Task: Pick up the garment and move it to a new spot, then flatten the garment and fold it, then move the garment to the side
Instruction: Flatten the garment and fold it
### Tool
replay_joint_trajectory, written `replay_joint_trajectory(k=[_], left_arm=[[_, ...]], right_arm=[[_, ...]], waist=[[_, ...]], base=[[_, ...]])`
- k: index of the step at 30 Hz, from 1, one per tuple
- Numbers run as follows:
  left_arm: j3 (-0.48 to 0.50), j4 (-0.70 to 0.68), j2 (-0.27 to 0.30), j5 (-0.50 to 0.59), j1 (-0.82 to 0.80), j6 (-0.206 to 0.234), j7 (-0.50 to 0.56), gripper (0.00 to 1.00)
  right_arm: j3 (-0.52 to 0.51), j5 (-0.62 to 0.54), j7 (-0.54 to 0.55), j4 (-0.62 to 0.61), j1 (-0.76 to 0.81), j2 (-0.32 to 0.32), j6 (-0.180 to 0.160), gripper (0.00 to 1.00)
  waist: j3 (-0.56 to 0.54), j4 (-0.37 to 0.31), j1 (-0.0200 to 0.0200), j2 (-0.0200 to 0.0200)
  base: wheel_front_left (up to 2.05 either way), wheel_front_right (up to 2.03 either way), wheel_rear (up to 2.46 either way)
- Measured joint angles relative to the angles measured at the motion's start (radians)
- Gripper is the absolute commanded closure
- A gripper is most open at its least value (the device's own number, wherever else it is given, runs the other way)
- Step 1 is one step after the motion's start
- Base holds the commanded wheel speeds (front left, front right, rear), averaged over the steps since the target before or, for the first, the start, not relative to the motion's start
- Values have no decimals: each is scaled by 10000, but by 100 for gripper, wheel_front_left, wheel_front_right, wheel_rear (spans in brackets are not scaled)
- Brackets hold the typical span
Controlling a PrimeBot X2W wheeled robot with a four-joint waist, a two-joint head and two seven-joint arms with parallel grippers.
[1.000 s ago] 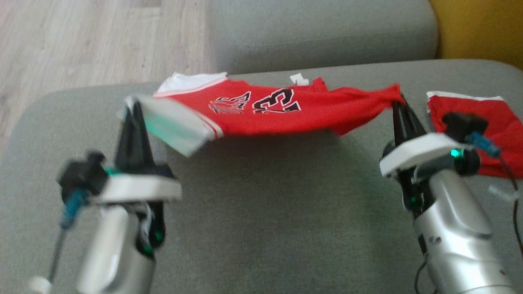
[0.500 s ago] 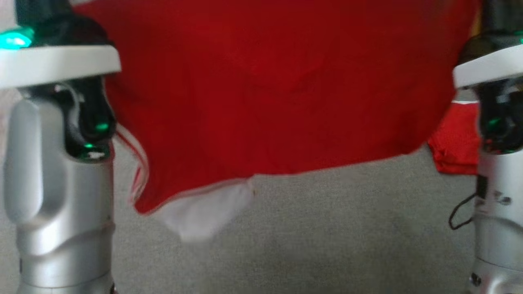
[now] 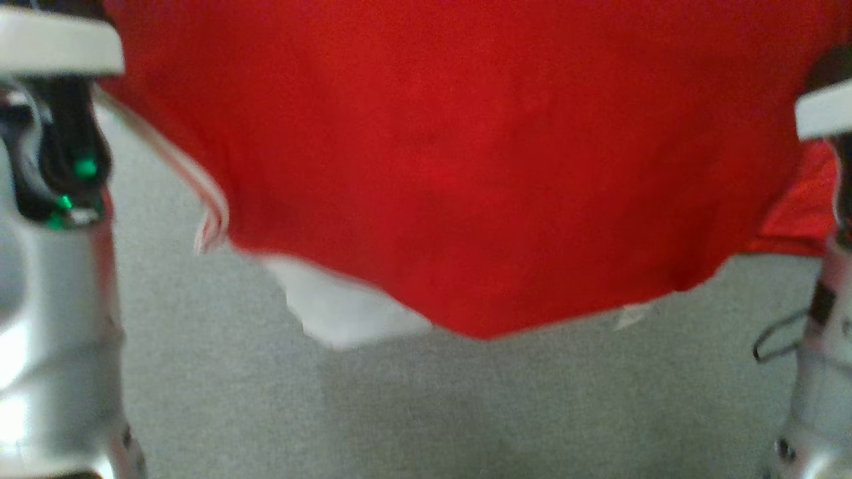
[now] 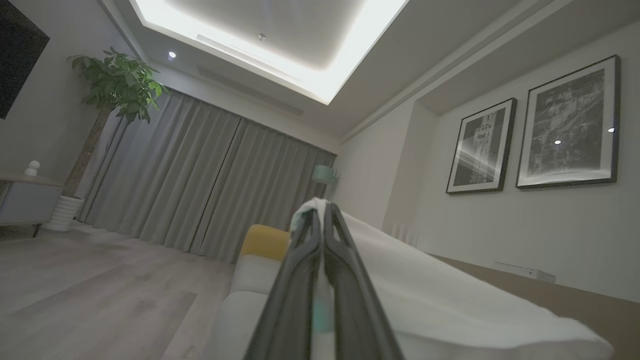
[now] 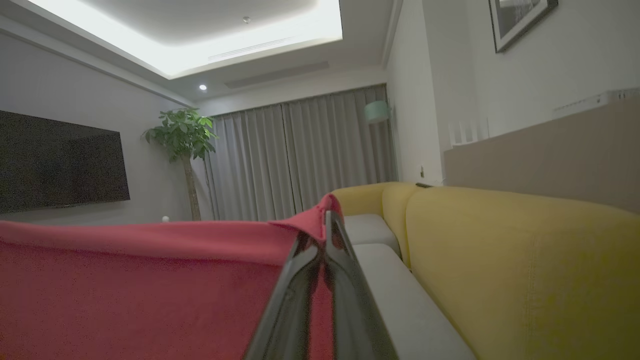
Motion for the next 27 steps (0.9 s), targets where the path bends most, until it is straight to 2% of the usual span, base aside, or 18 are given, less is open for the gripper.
replay_joint_trajectory(k=[5, 10, 14, 21, 27], left_arm=[[-2, 2414, 518, 428, -2061, -433, -393, 100], [-15, 5068, 708, 943, -4903, -617, -1528, 100], [-48, 6700, 715, 1175, -6304, -897, -2502, 100], [-577, 8700, 522, 1279, -5860, -1599, -3329, 100], [-1522, 9781, 297, 1616, -3612, -1856, -3386, 100]], right_arm=[[360, -303, -786, 2502, -2320, -182, 0, 100], [493, -734, -2738, 5476, -5540, -520, 2, 100], [556, -771, -4050, 7630, -6924, -545, 2, 100], [1392, -734, -4817, 10548, -6261, -581, 2, 100], [2456, -349, -4460, 12287, -4880, -947, 2, 100]], waist=[[1126, -35, 3, 0], [2260, 26, 5, 0], [2904, 126, 4, -1], [3127, 415, -1, 0], [2903, 676, 0, 0]], base=[[0, 0, 0], [0, 0, 0], [0, 0, 0], [0, 0, 0], [0, 0, 0]])
